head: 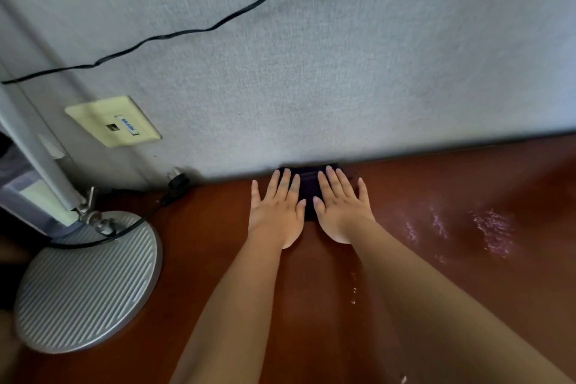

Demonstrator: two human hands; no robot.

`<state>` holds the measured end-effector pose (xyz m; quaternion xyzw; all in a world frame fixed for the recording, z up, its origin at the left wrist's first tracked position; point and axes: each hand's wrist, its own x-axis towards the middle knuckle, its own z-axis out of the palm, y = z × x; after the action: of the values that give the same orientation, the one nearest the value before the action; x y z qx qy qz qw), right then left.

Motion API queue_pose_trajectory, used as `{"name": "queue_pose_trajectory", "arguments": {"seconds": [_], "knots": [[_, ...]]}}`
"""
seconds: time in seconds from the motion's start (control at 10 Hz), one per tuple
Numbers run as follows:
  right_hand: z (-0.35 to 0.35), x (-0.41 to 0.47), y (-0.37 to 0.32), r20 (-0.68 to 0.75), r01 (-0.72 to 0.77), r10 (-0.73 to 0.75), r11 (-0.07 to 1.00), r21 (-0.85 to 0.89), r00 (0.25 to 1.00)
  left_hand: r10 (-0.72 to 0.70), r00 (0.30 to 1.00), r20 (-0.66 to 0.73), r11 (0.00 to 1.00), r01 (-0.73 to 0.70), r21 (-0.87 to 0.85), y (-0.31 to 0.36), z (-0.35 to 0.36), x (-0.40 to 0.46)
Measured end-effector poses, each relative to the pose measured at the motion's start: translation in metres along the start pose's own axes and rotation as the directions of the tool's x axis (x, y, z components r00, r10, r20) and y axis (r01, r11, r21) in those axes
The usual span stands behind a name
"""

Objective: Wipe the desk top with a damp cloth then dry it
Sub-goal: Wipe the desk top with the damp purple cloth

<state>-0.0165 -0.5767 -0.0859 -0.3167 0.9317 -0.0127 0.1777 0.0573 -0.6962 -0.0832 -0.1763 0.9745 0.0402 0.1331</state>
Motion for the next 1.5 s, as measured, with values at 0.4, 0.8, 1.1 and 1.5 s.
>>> {"name": "queue_pose_trajectory", "arguments": {"seconds": [0.4,0.8,1.1,1.5], "knots": [[0.030,-0.094,-0.007,0.037,-0.033,0.033,0.999,0.002,0.999,0.043,0.999,0.025,0.999,-0.043,0.004,0.020,0.022,-0.091],[0.017,-0.053,0.000,0.011,-0.012,0.012,1.000,-0.008,1.000,0.031,1.000,-0.004,1.000,-0.031,0.006,0.015,0.015,-0.052],[-0.003,0.010,0.008,-0.009,0.014,-0.014,1.000,-0.002,1.000,-0.008,1.000,-0.009,1.000,0.008,-0.004,0.007,-0.001,0.009],[0.010,-0.038,0.003,0.026,0.013,-0.014,1.000,0.005,1.000,-0.036,0.999,0.001,0.999,0.036,-0.025,0.017,0.013,-0.041]]}}
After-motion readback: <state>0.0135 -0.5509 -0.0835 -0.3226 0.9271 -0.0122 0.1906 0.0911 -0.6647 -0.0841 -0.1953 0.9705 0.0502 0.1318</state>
